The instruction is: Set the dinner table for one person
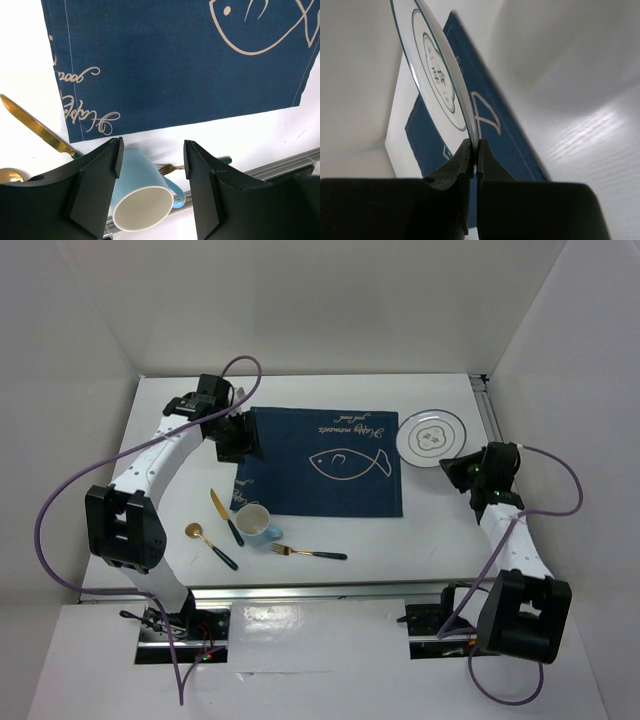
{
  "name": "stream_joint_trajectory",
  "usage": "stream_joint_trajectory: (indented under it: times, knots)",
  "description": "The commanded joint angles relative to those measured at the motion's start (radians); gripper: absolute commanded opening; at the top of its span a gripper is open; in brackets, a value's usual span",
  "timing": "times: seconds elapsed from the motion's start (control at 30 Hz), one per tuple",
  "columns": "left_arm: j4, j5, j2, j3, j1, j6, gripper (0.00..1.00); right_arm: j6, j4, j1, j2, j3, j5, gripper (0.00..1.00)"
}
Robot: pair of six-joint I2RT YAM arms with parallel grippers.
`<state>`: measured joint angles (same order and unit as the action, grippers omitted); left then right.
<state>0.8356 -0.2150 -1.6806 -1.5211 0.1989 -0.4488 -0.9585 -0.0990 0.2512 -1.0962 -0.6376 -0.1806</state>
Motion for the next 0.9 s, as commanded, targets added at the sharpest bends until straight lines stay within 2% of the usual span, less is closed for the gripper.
stream_joint_trajectory:
  times: [0.0,0.1,0.23,0.37,0.57,0.67,0.87]
  knots:
    - [0.011,0.002,0.03,-0.059,0.002,-0.005,0.68,0.053,0.093,-0.082,-0.091,-0.129,-0.123,0.0]
    - [0.02,0.046,0.05,-0.077,0.002,-0.016,0.68,0.076,0.119,-0.202,-0.203,-0.213,-0.14,0.0]
    - [0.043,0.069,0.073,-0.077,-0.009,-0.036,0.69,0.104,0.13,-0.302,-0.434,-0.359,-0.32,0.0]
    - [0.043,0.069,0.108,-0.054,-0.018,-0.036,0.69,0.122,0.13,-0.426,-0.606,-0.474,-0.349,0.0]
    - [0.043,0.06,0.133,-0.019,-0.027,-0.045,0.69,0.102,0.151,-0.471,-0.77,-0.572,-0.353,0.0]
    - [0.043,0.06,0.133,-0.008,-0.027,-0.045,0.69,0.127,0.047,-0.484,-0.882,-0.673,-0.375,0.0]
    - [0.053,0.051,0.153,-0.008,-0.036,-0.045,0.69,0.139,0.037,-0.514,-0.936,-0.657,-0.398,0.0]
